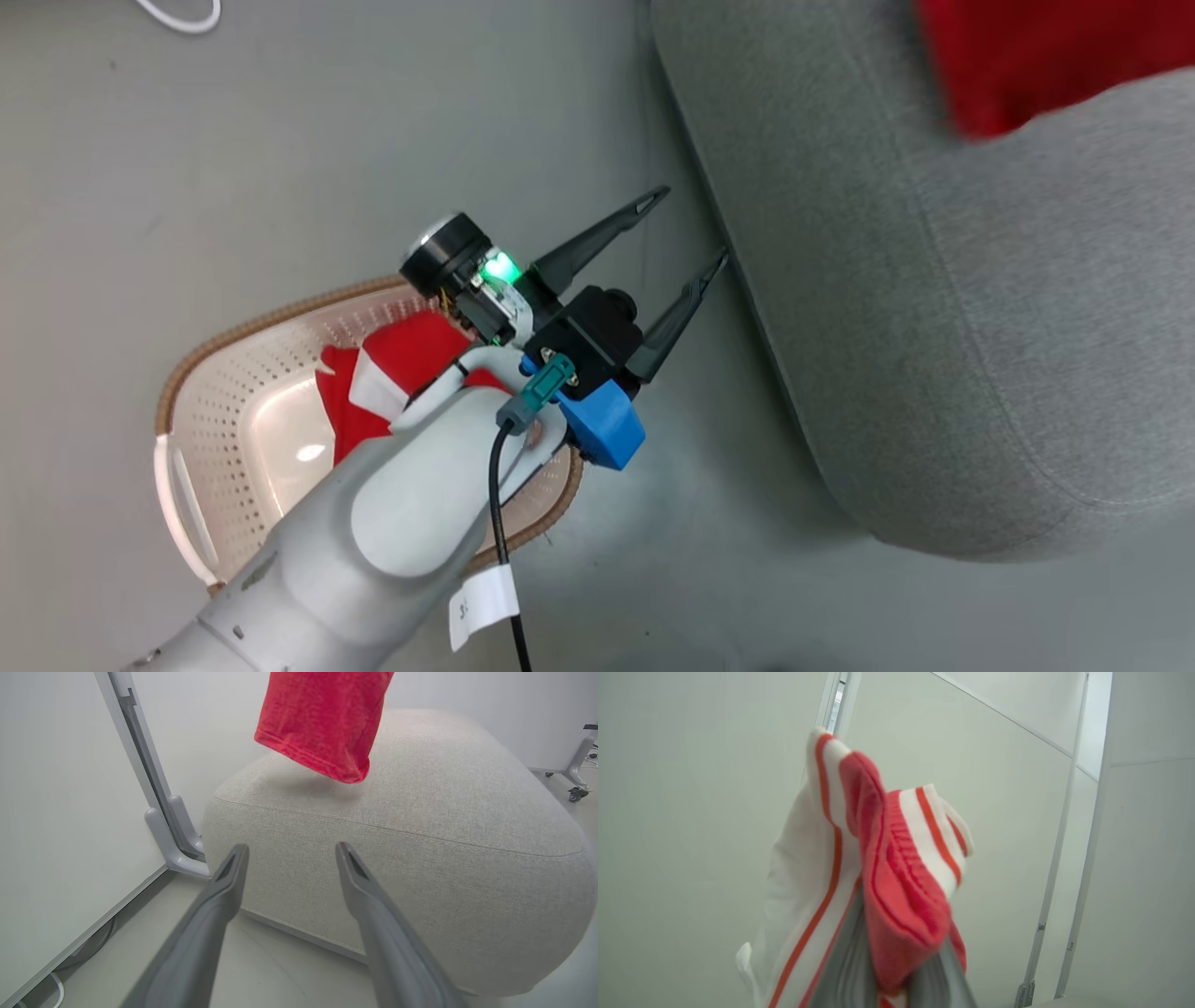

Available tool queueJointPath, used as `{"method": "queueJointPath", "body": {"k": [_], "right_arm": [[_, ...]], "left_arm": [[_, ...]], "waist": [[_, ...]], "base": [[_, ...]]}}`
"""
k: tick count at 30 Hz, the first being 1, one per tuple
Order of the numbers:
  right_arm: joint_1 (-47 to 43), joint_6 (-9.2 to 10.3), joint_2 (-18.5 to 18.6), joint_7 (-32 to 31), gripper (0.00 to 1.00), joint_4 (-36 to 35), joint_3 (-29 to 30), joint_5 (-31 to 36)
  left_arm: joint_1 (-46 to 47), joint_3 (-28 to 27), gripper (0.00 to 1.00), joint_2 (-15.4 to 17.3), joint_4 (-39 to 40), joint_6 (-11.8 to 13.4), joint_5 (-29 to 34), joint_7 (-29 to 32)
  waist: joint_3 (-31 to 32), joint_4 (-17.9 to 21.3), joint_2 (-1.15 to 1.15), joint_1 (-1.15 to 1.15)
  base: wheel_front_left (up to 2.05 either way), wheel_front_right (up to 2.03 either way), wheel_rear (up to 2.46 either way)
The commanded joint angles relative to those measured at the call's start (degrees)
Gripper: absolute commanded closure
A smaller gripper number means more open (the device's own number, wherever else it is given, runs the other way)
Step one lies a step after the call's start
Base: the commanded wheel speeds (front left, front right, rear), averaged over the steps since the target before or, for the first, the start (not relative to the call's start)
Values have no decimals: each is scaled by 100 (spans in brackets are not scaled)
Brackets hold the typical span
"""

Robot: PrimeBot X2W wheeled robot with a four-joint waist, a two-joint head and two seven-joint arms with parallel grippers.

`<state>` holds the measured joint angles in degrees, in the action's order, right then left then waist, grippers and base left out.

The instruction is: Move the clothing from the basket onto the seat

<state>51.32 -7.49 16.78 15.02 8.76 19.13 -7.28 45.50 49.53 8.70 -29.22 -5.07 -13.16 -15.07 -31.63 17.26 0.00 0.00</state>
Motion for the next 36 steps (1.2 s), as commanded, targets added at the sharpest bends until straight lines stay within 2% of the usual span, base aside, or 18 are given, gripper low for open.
{"method": "queueJointPath", "body": {"k": [1,7,12,19,27,32,36], "right_arm": [[206,-1,130,24,100,-17,137,14],[829,-1,980,23,100,210,762,35],[880,-1,1251,23,100,485,1090,60],[433,-1,899,23,100,1003,1266,291],[-26,-1,319,23,100,1696,1390,493],[-59,-1,194,22,100,2351,1336,492],[-118,-1,116,22,100,2535,1330,473]], "left_arm": [[135,-3,0,48,35,3,39,-12],[453,21,0,160,136,3,172,14],[572,81,0,202,225,-14,222,31],[690,183,0,256,316,-31,268,92],[688,220,0,378,428,5,260,170],[712,229,0,472,481,19,225,221],[718,250,0,479,498,47,219,246]], "waist": [[-380,-85,0,0],[-930,-65,0,0],[-1220,-13,0,0],[-1517,-5,0,0],[-1701,-6,0,0],[-1763,-2,0,0],[-1735,6,0,0]], "base": [[0,0,0],[0,0,0],[0,0,0],[0,0,0],[0,0,0],[0,0,0],[0,0,0]]}}
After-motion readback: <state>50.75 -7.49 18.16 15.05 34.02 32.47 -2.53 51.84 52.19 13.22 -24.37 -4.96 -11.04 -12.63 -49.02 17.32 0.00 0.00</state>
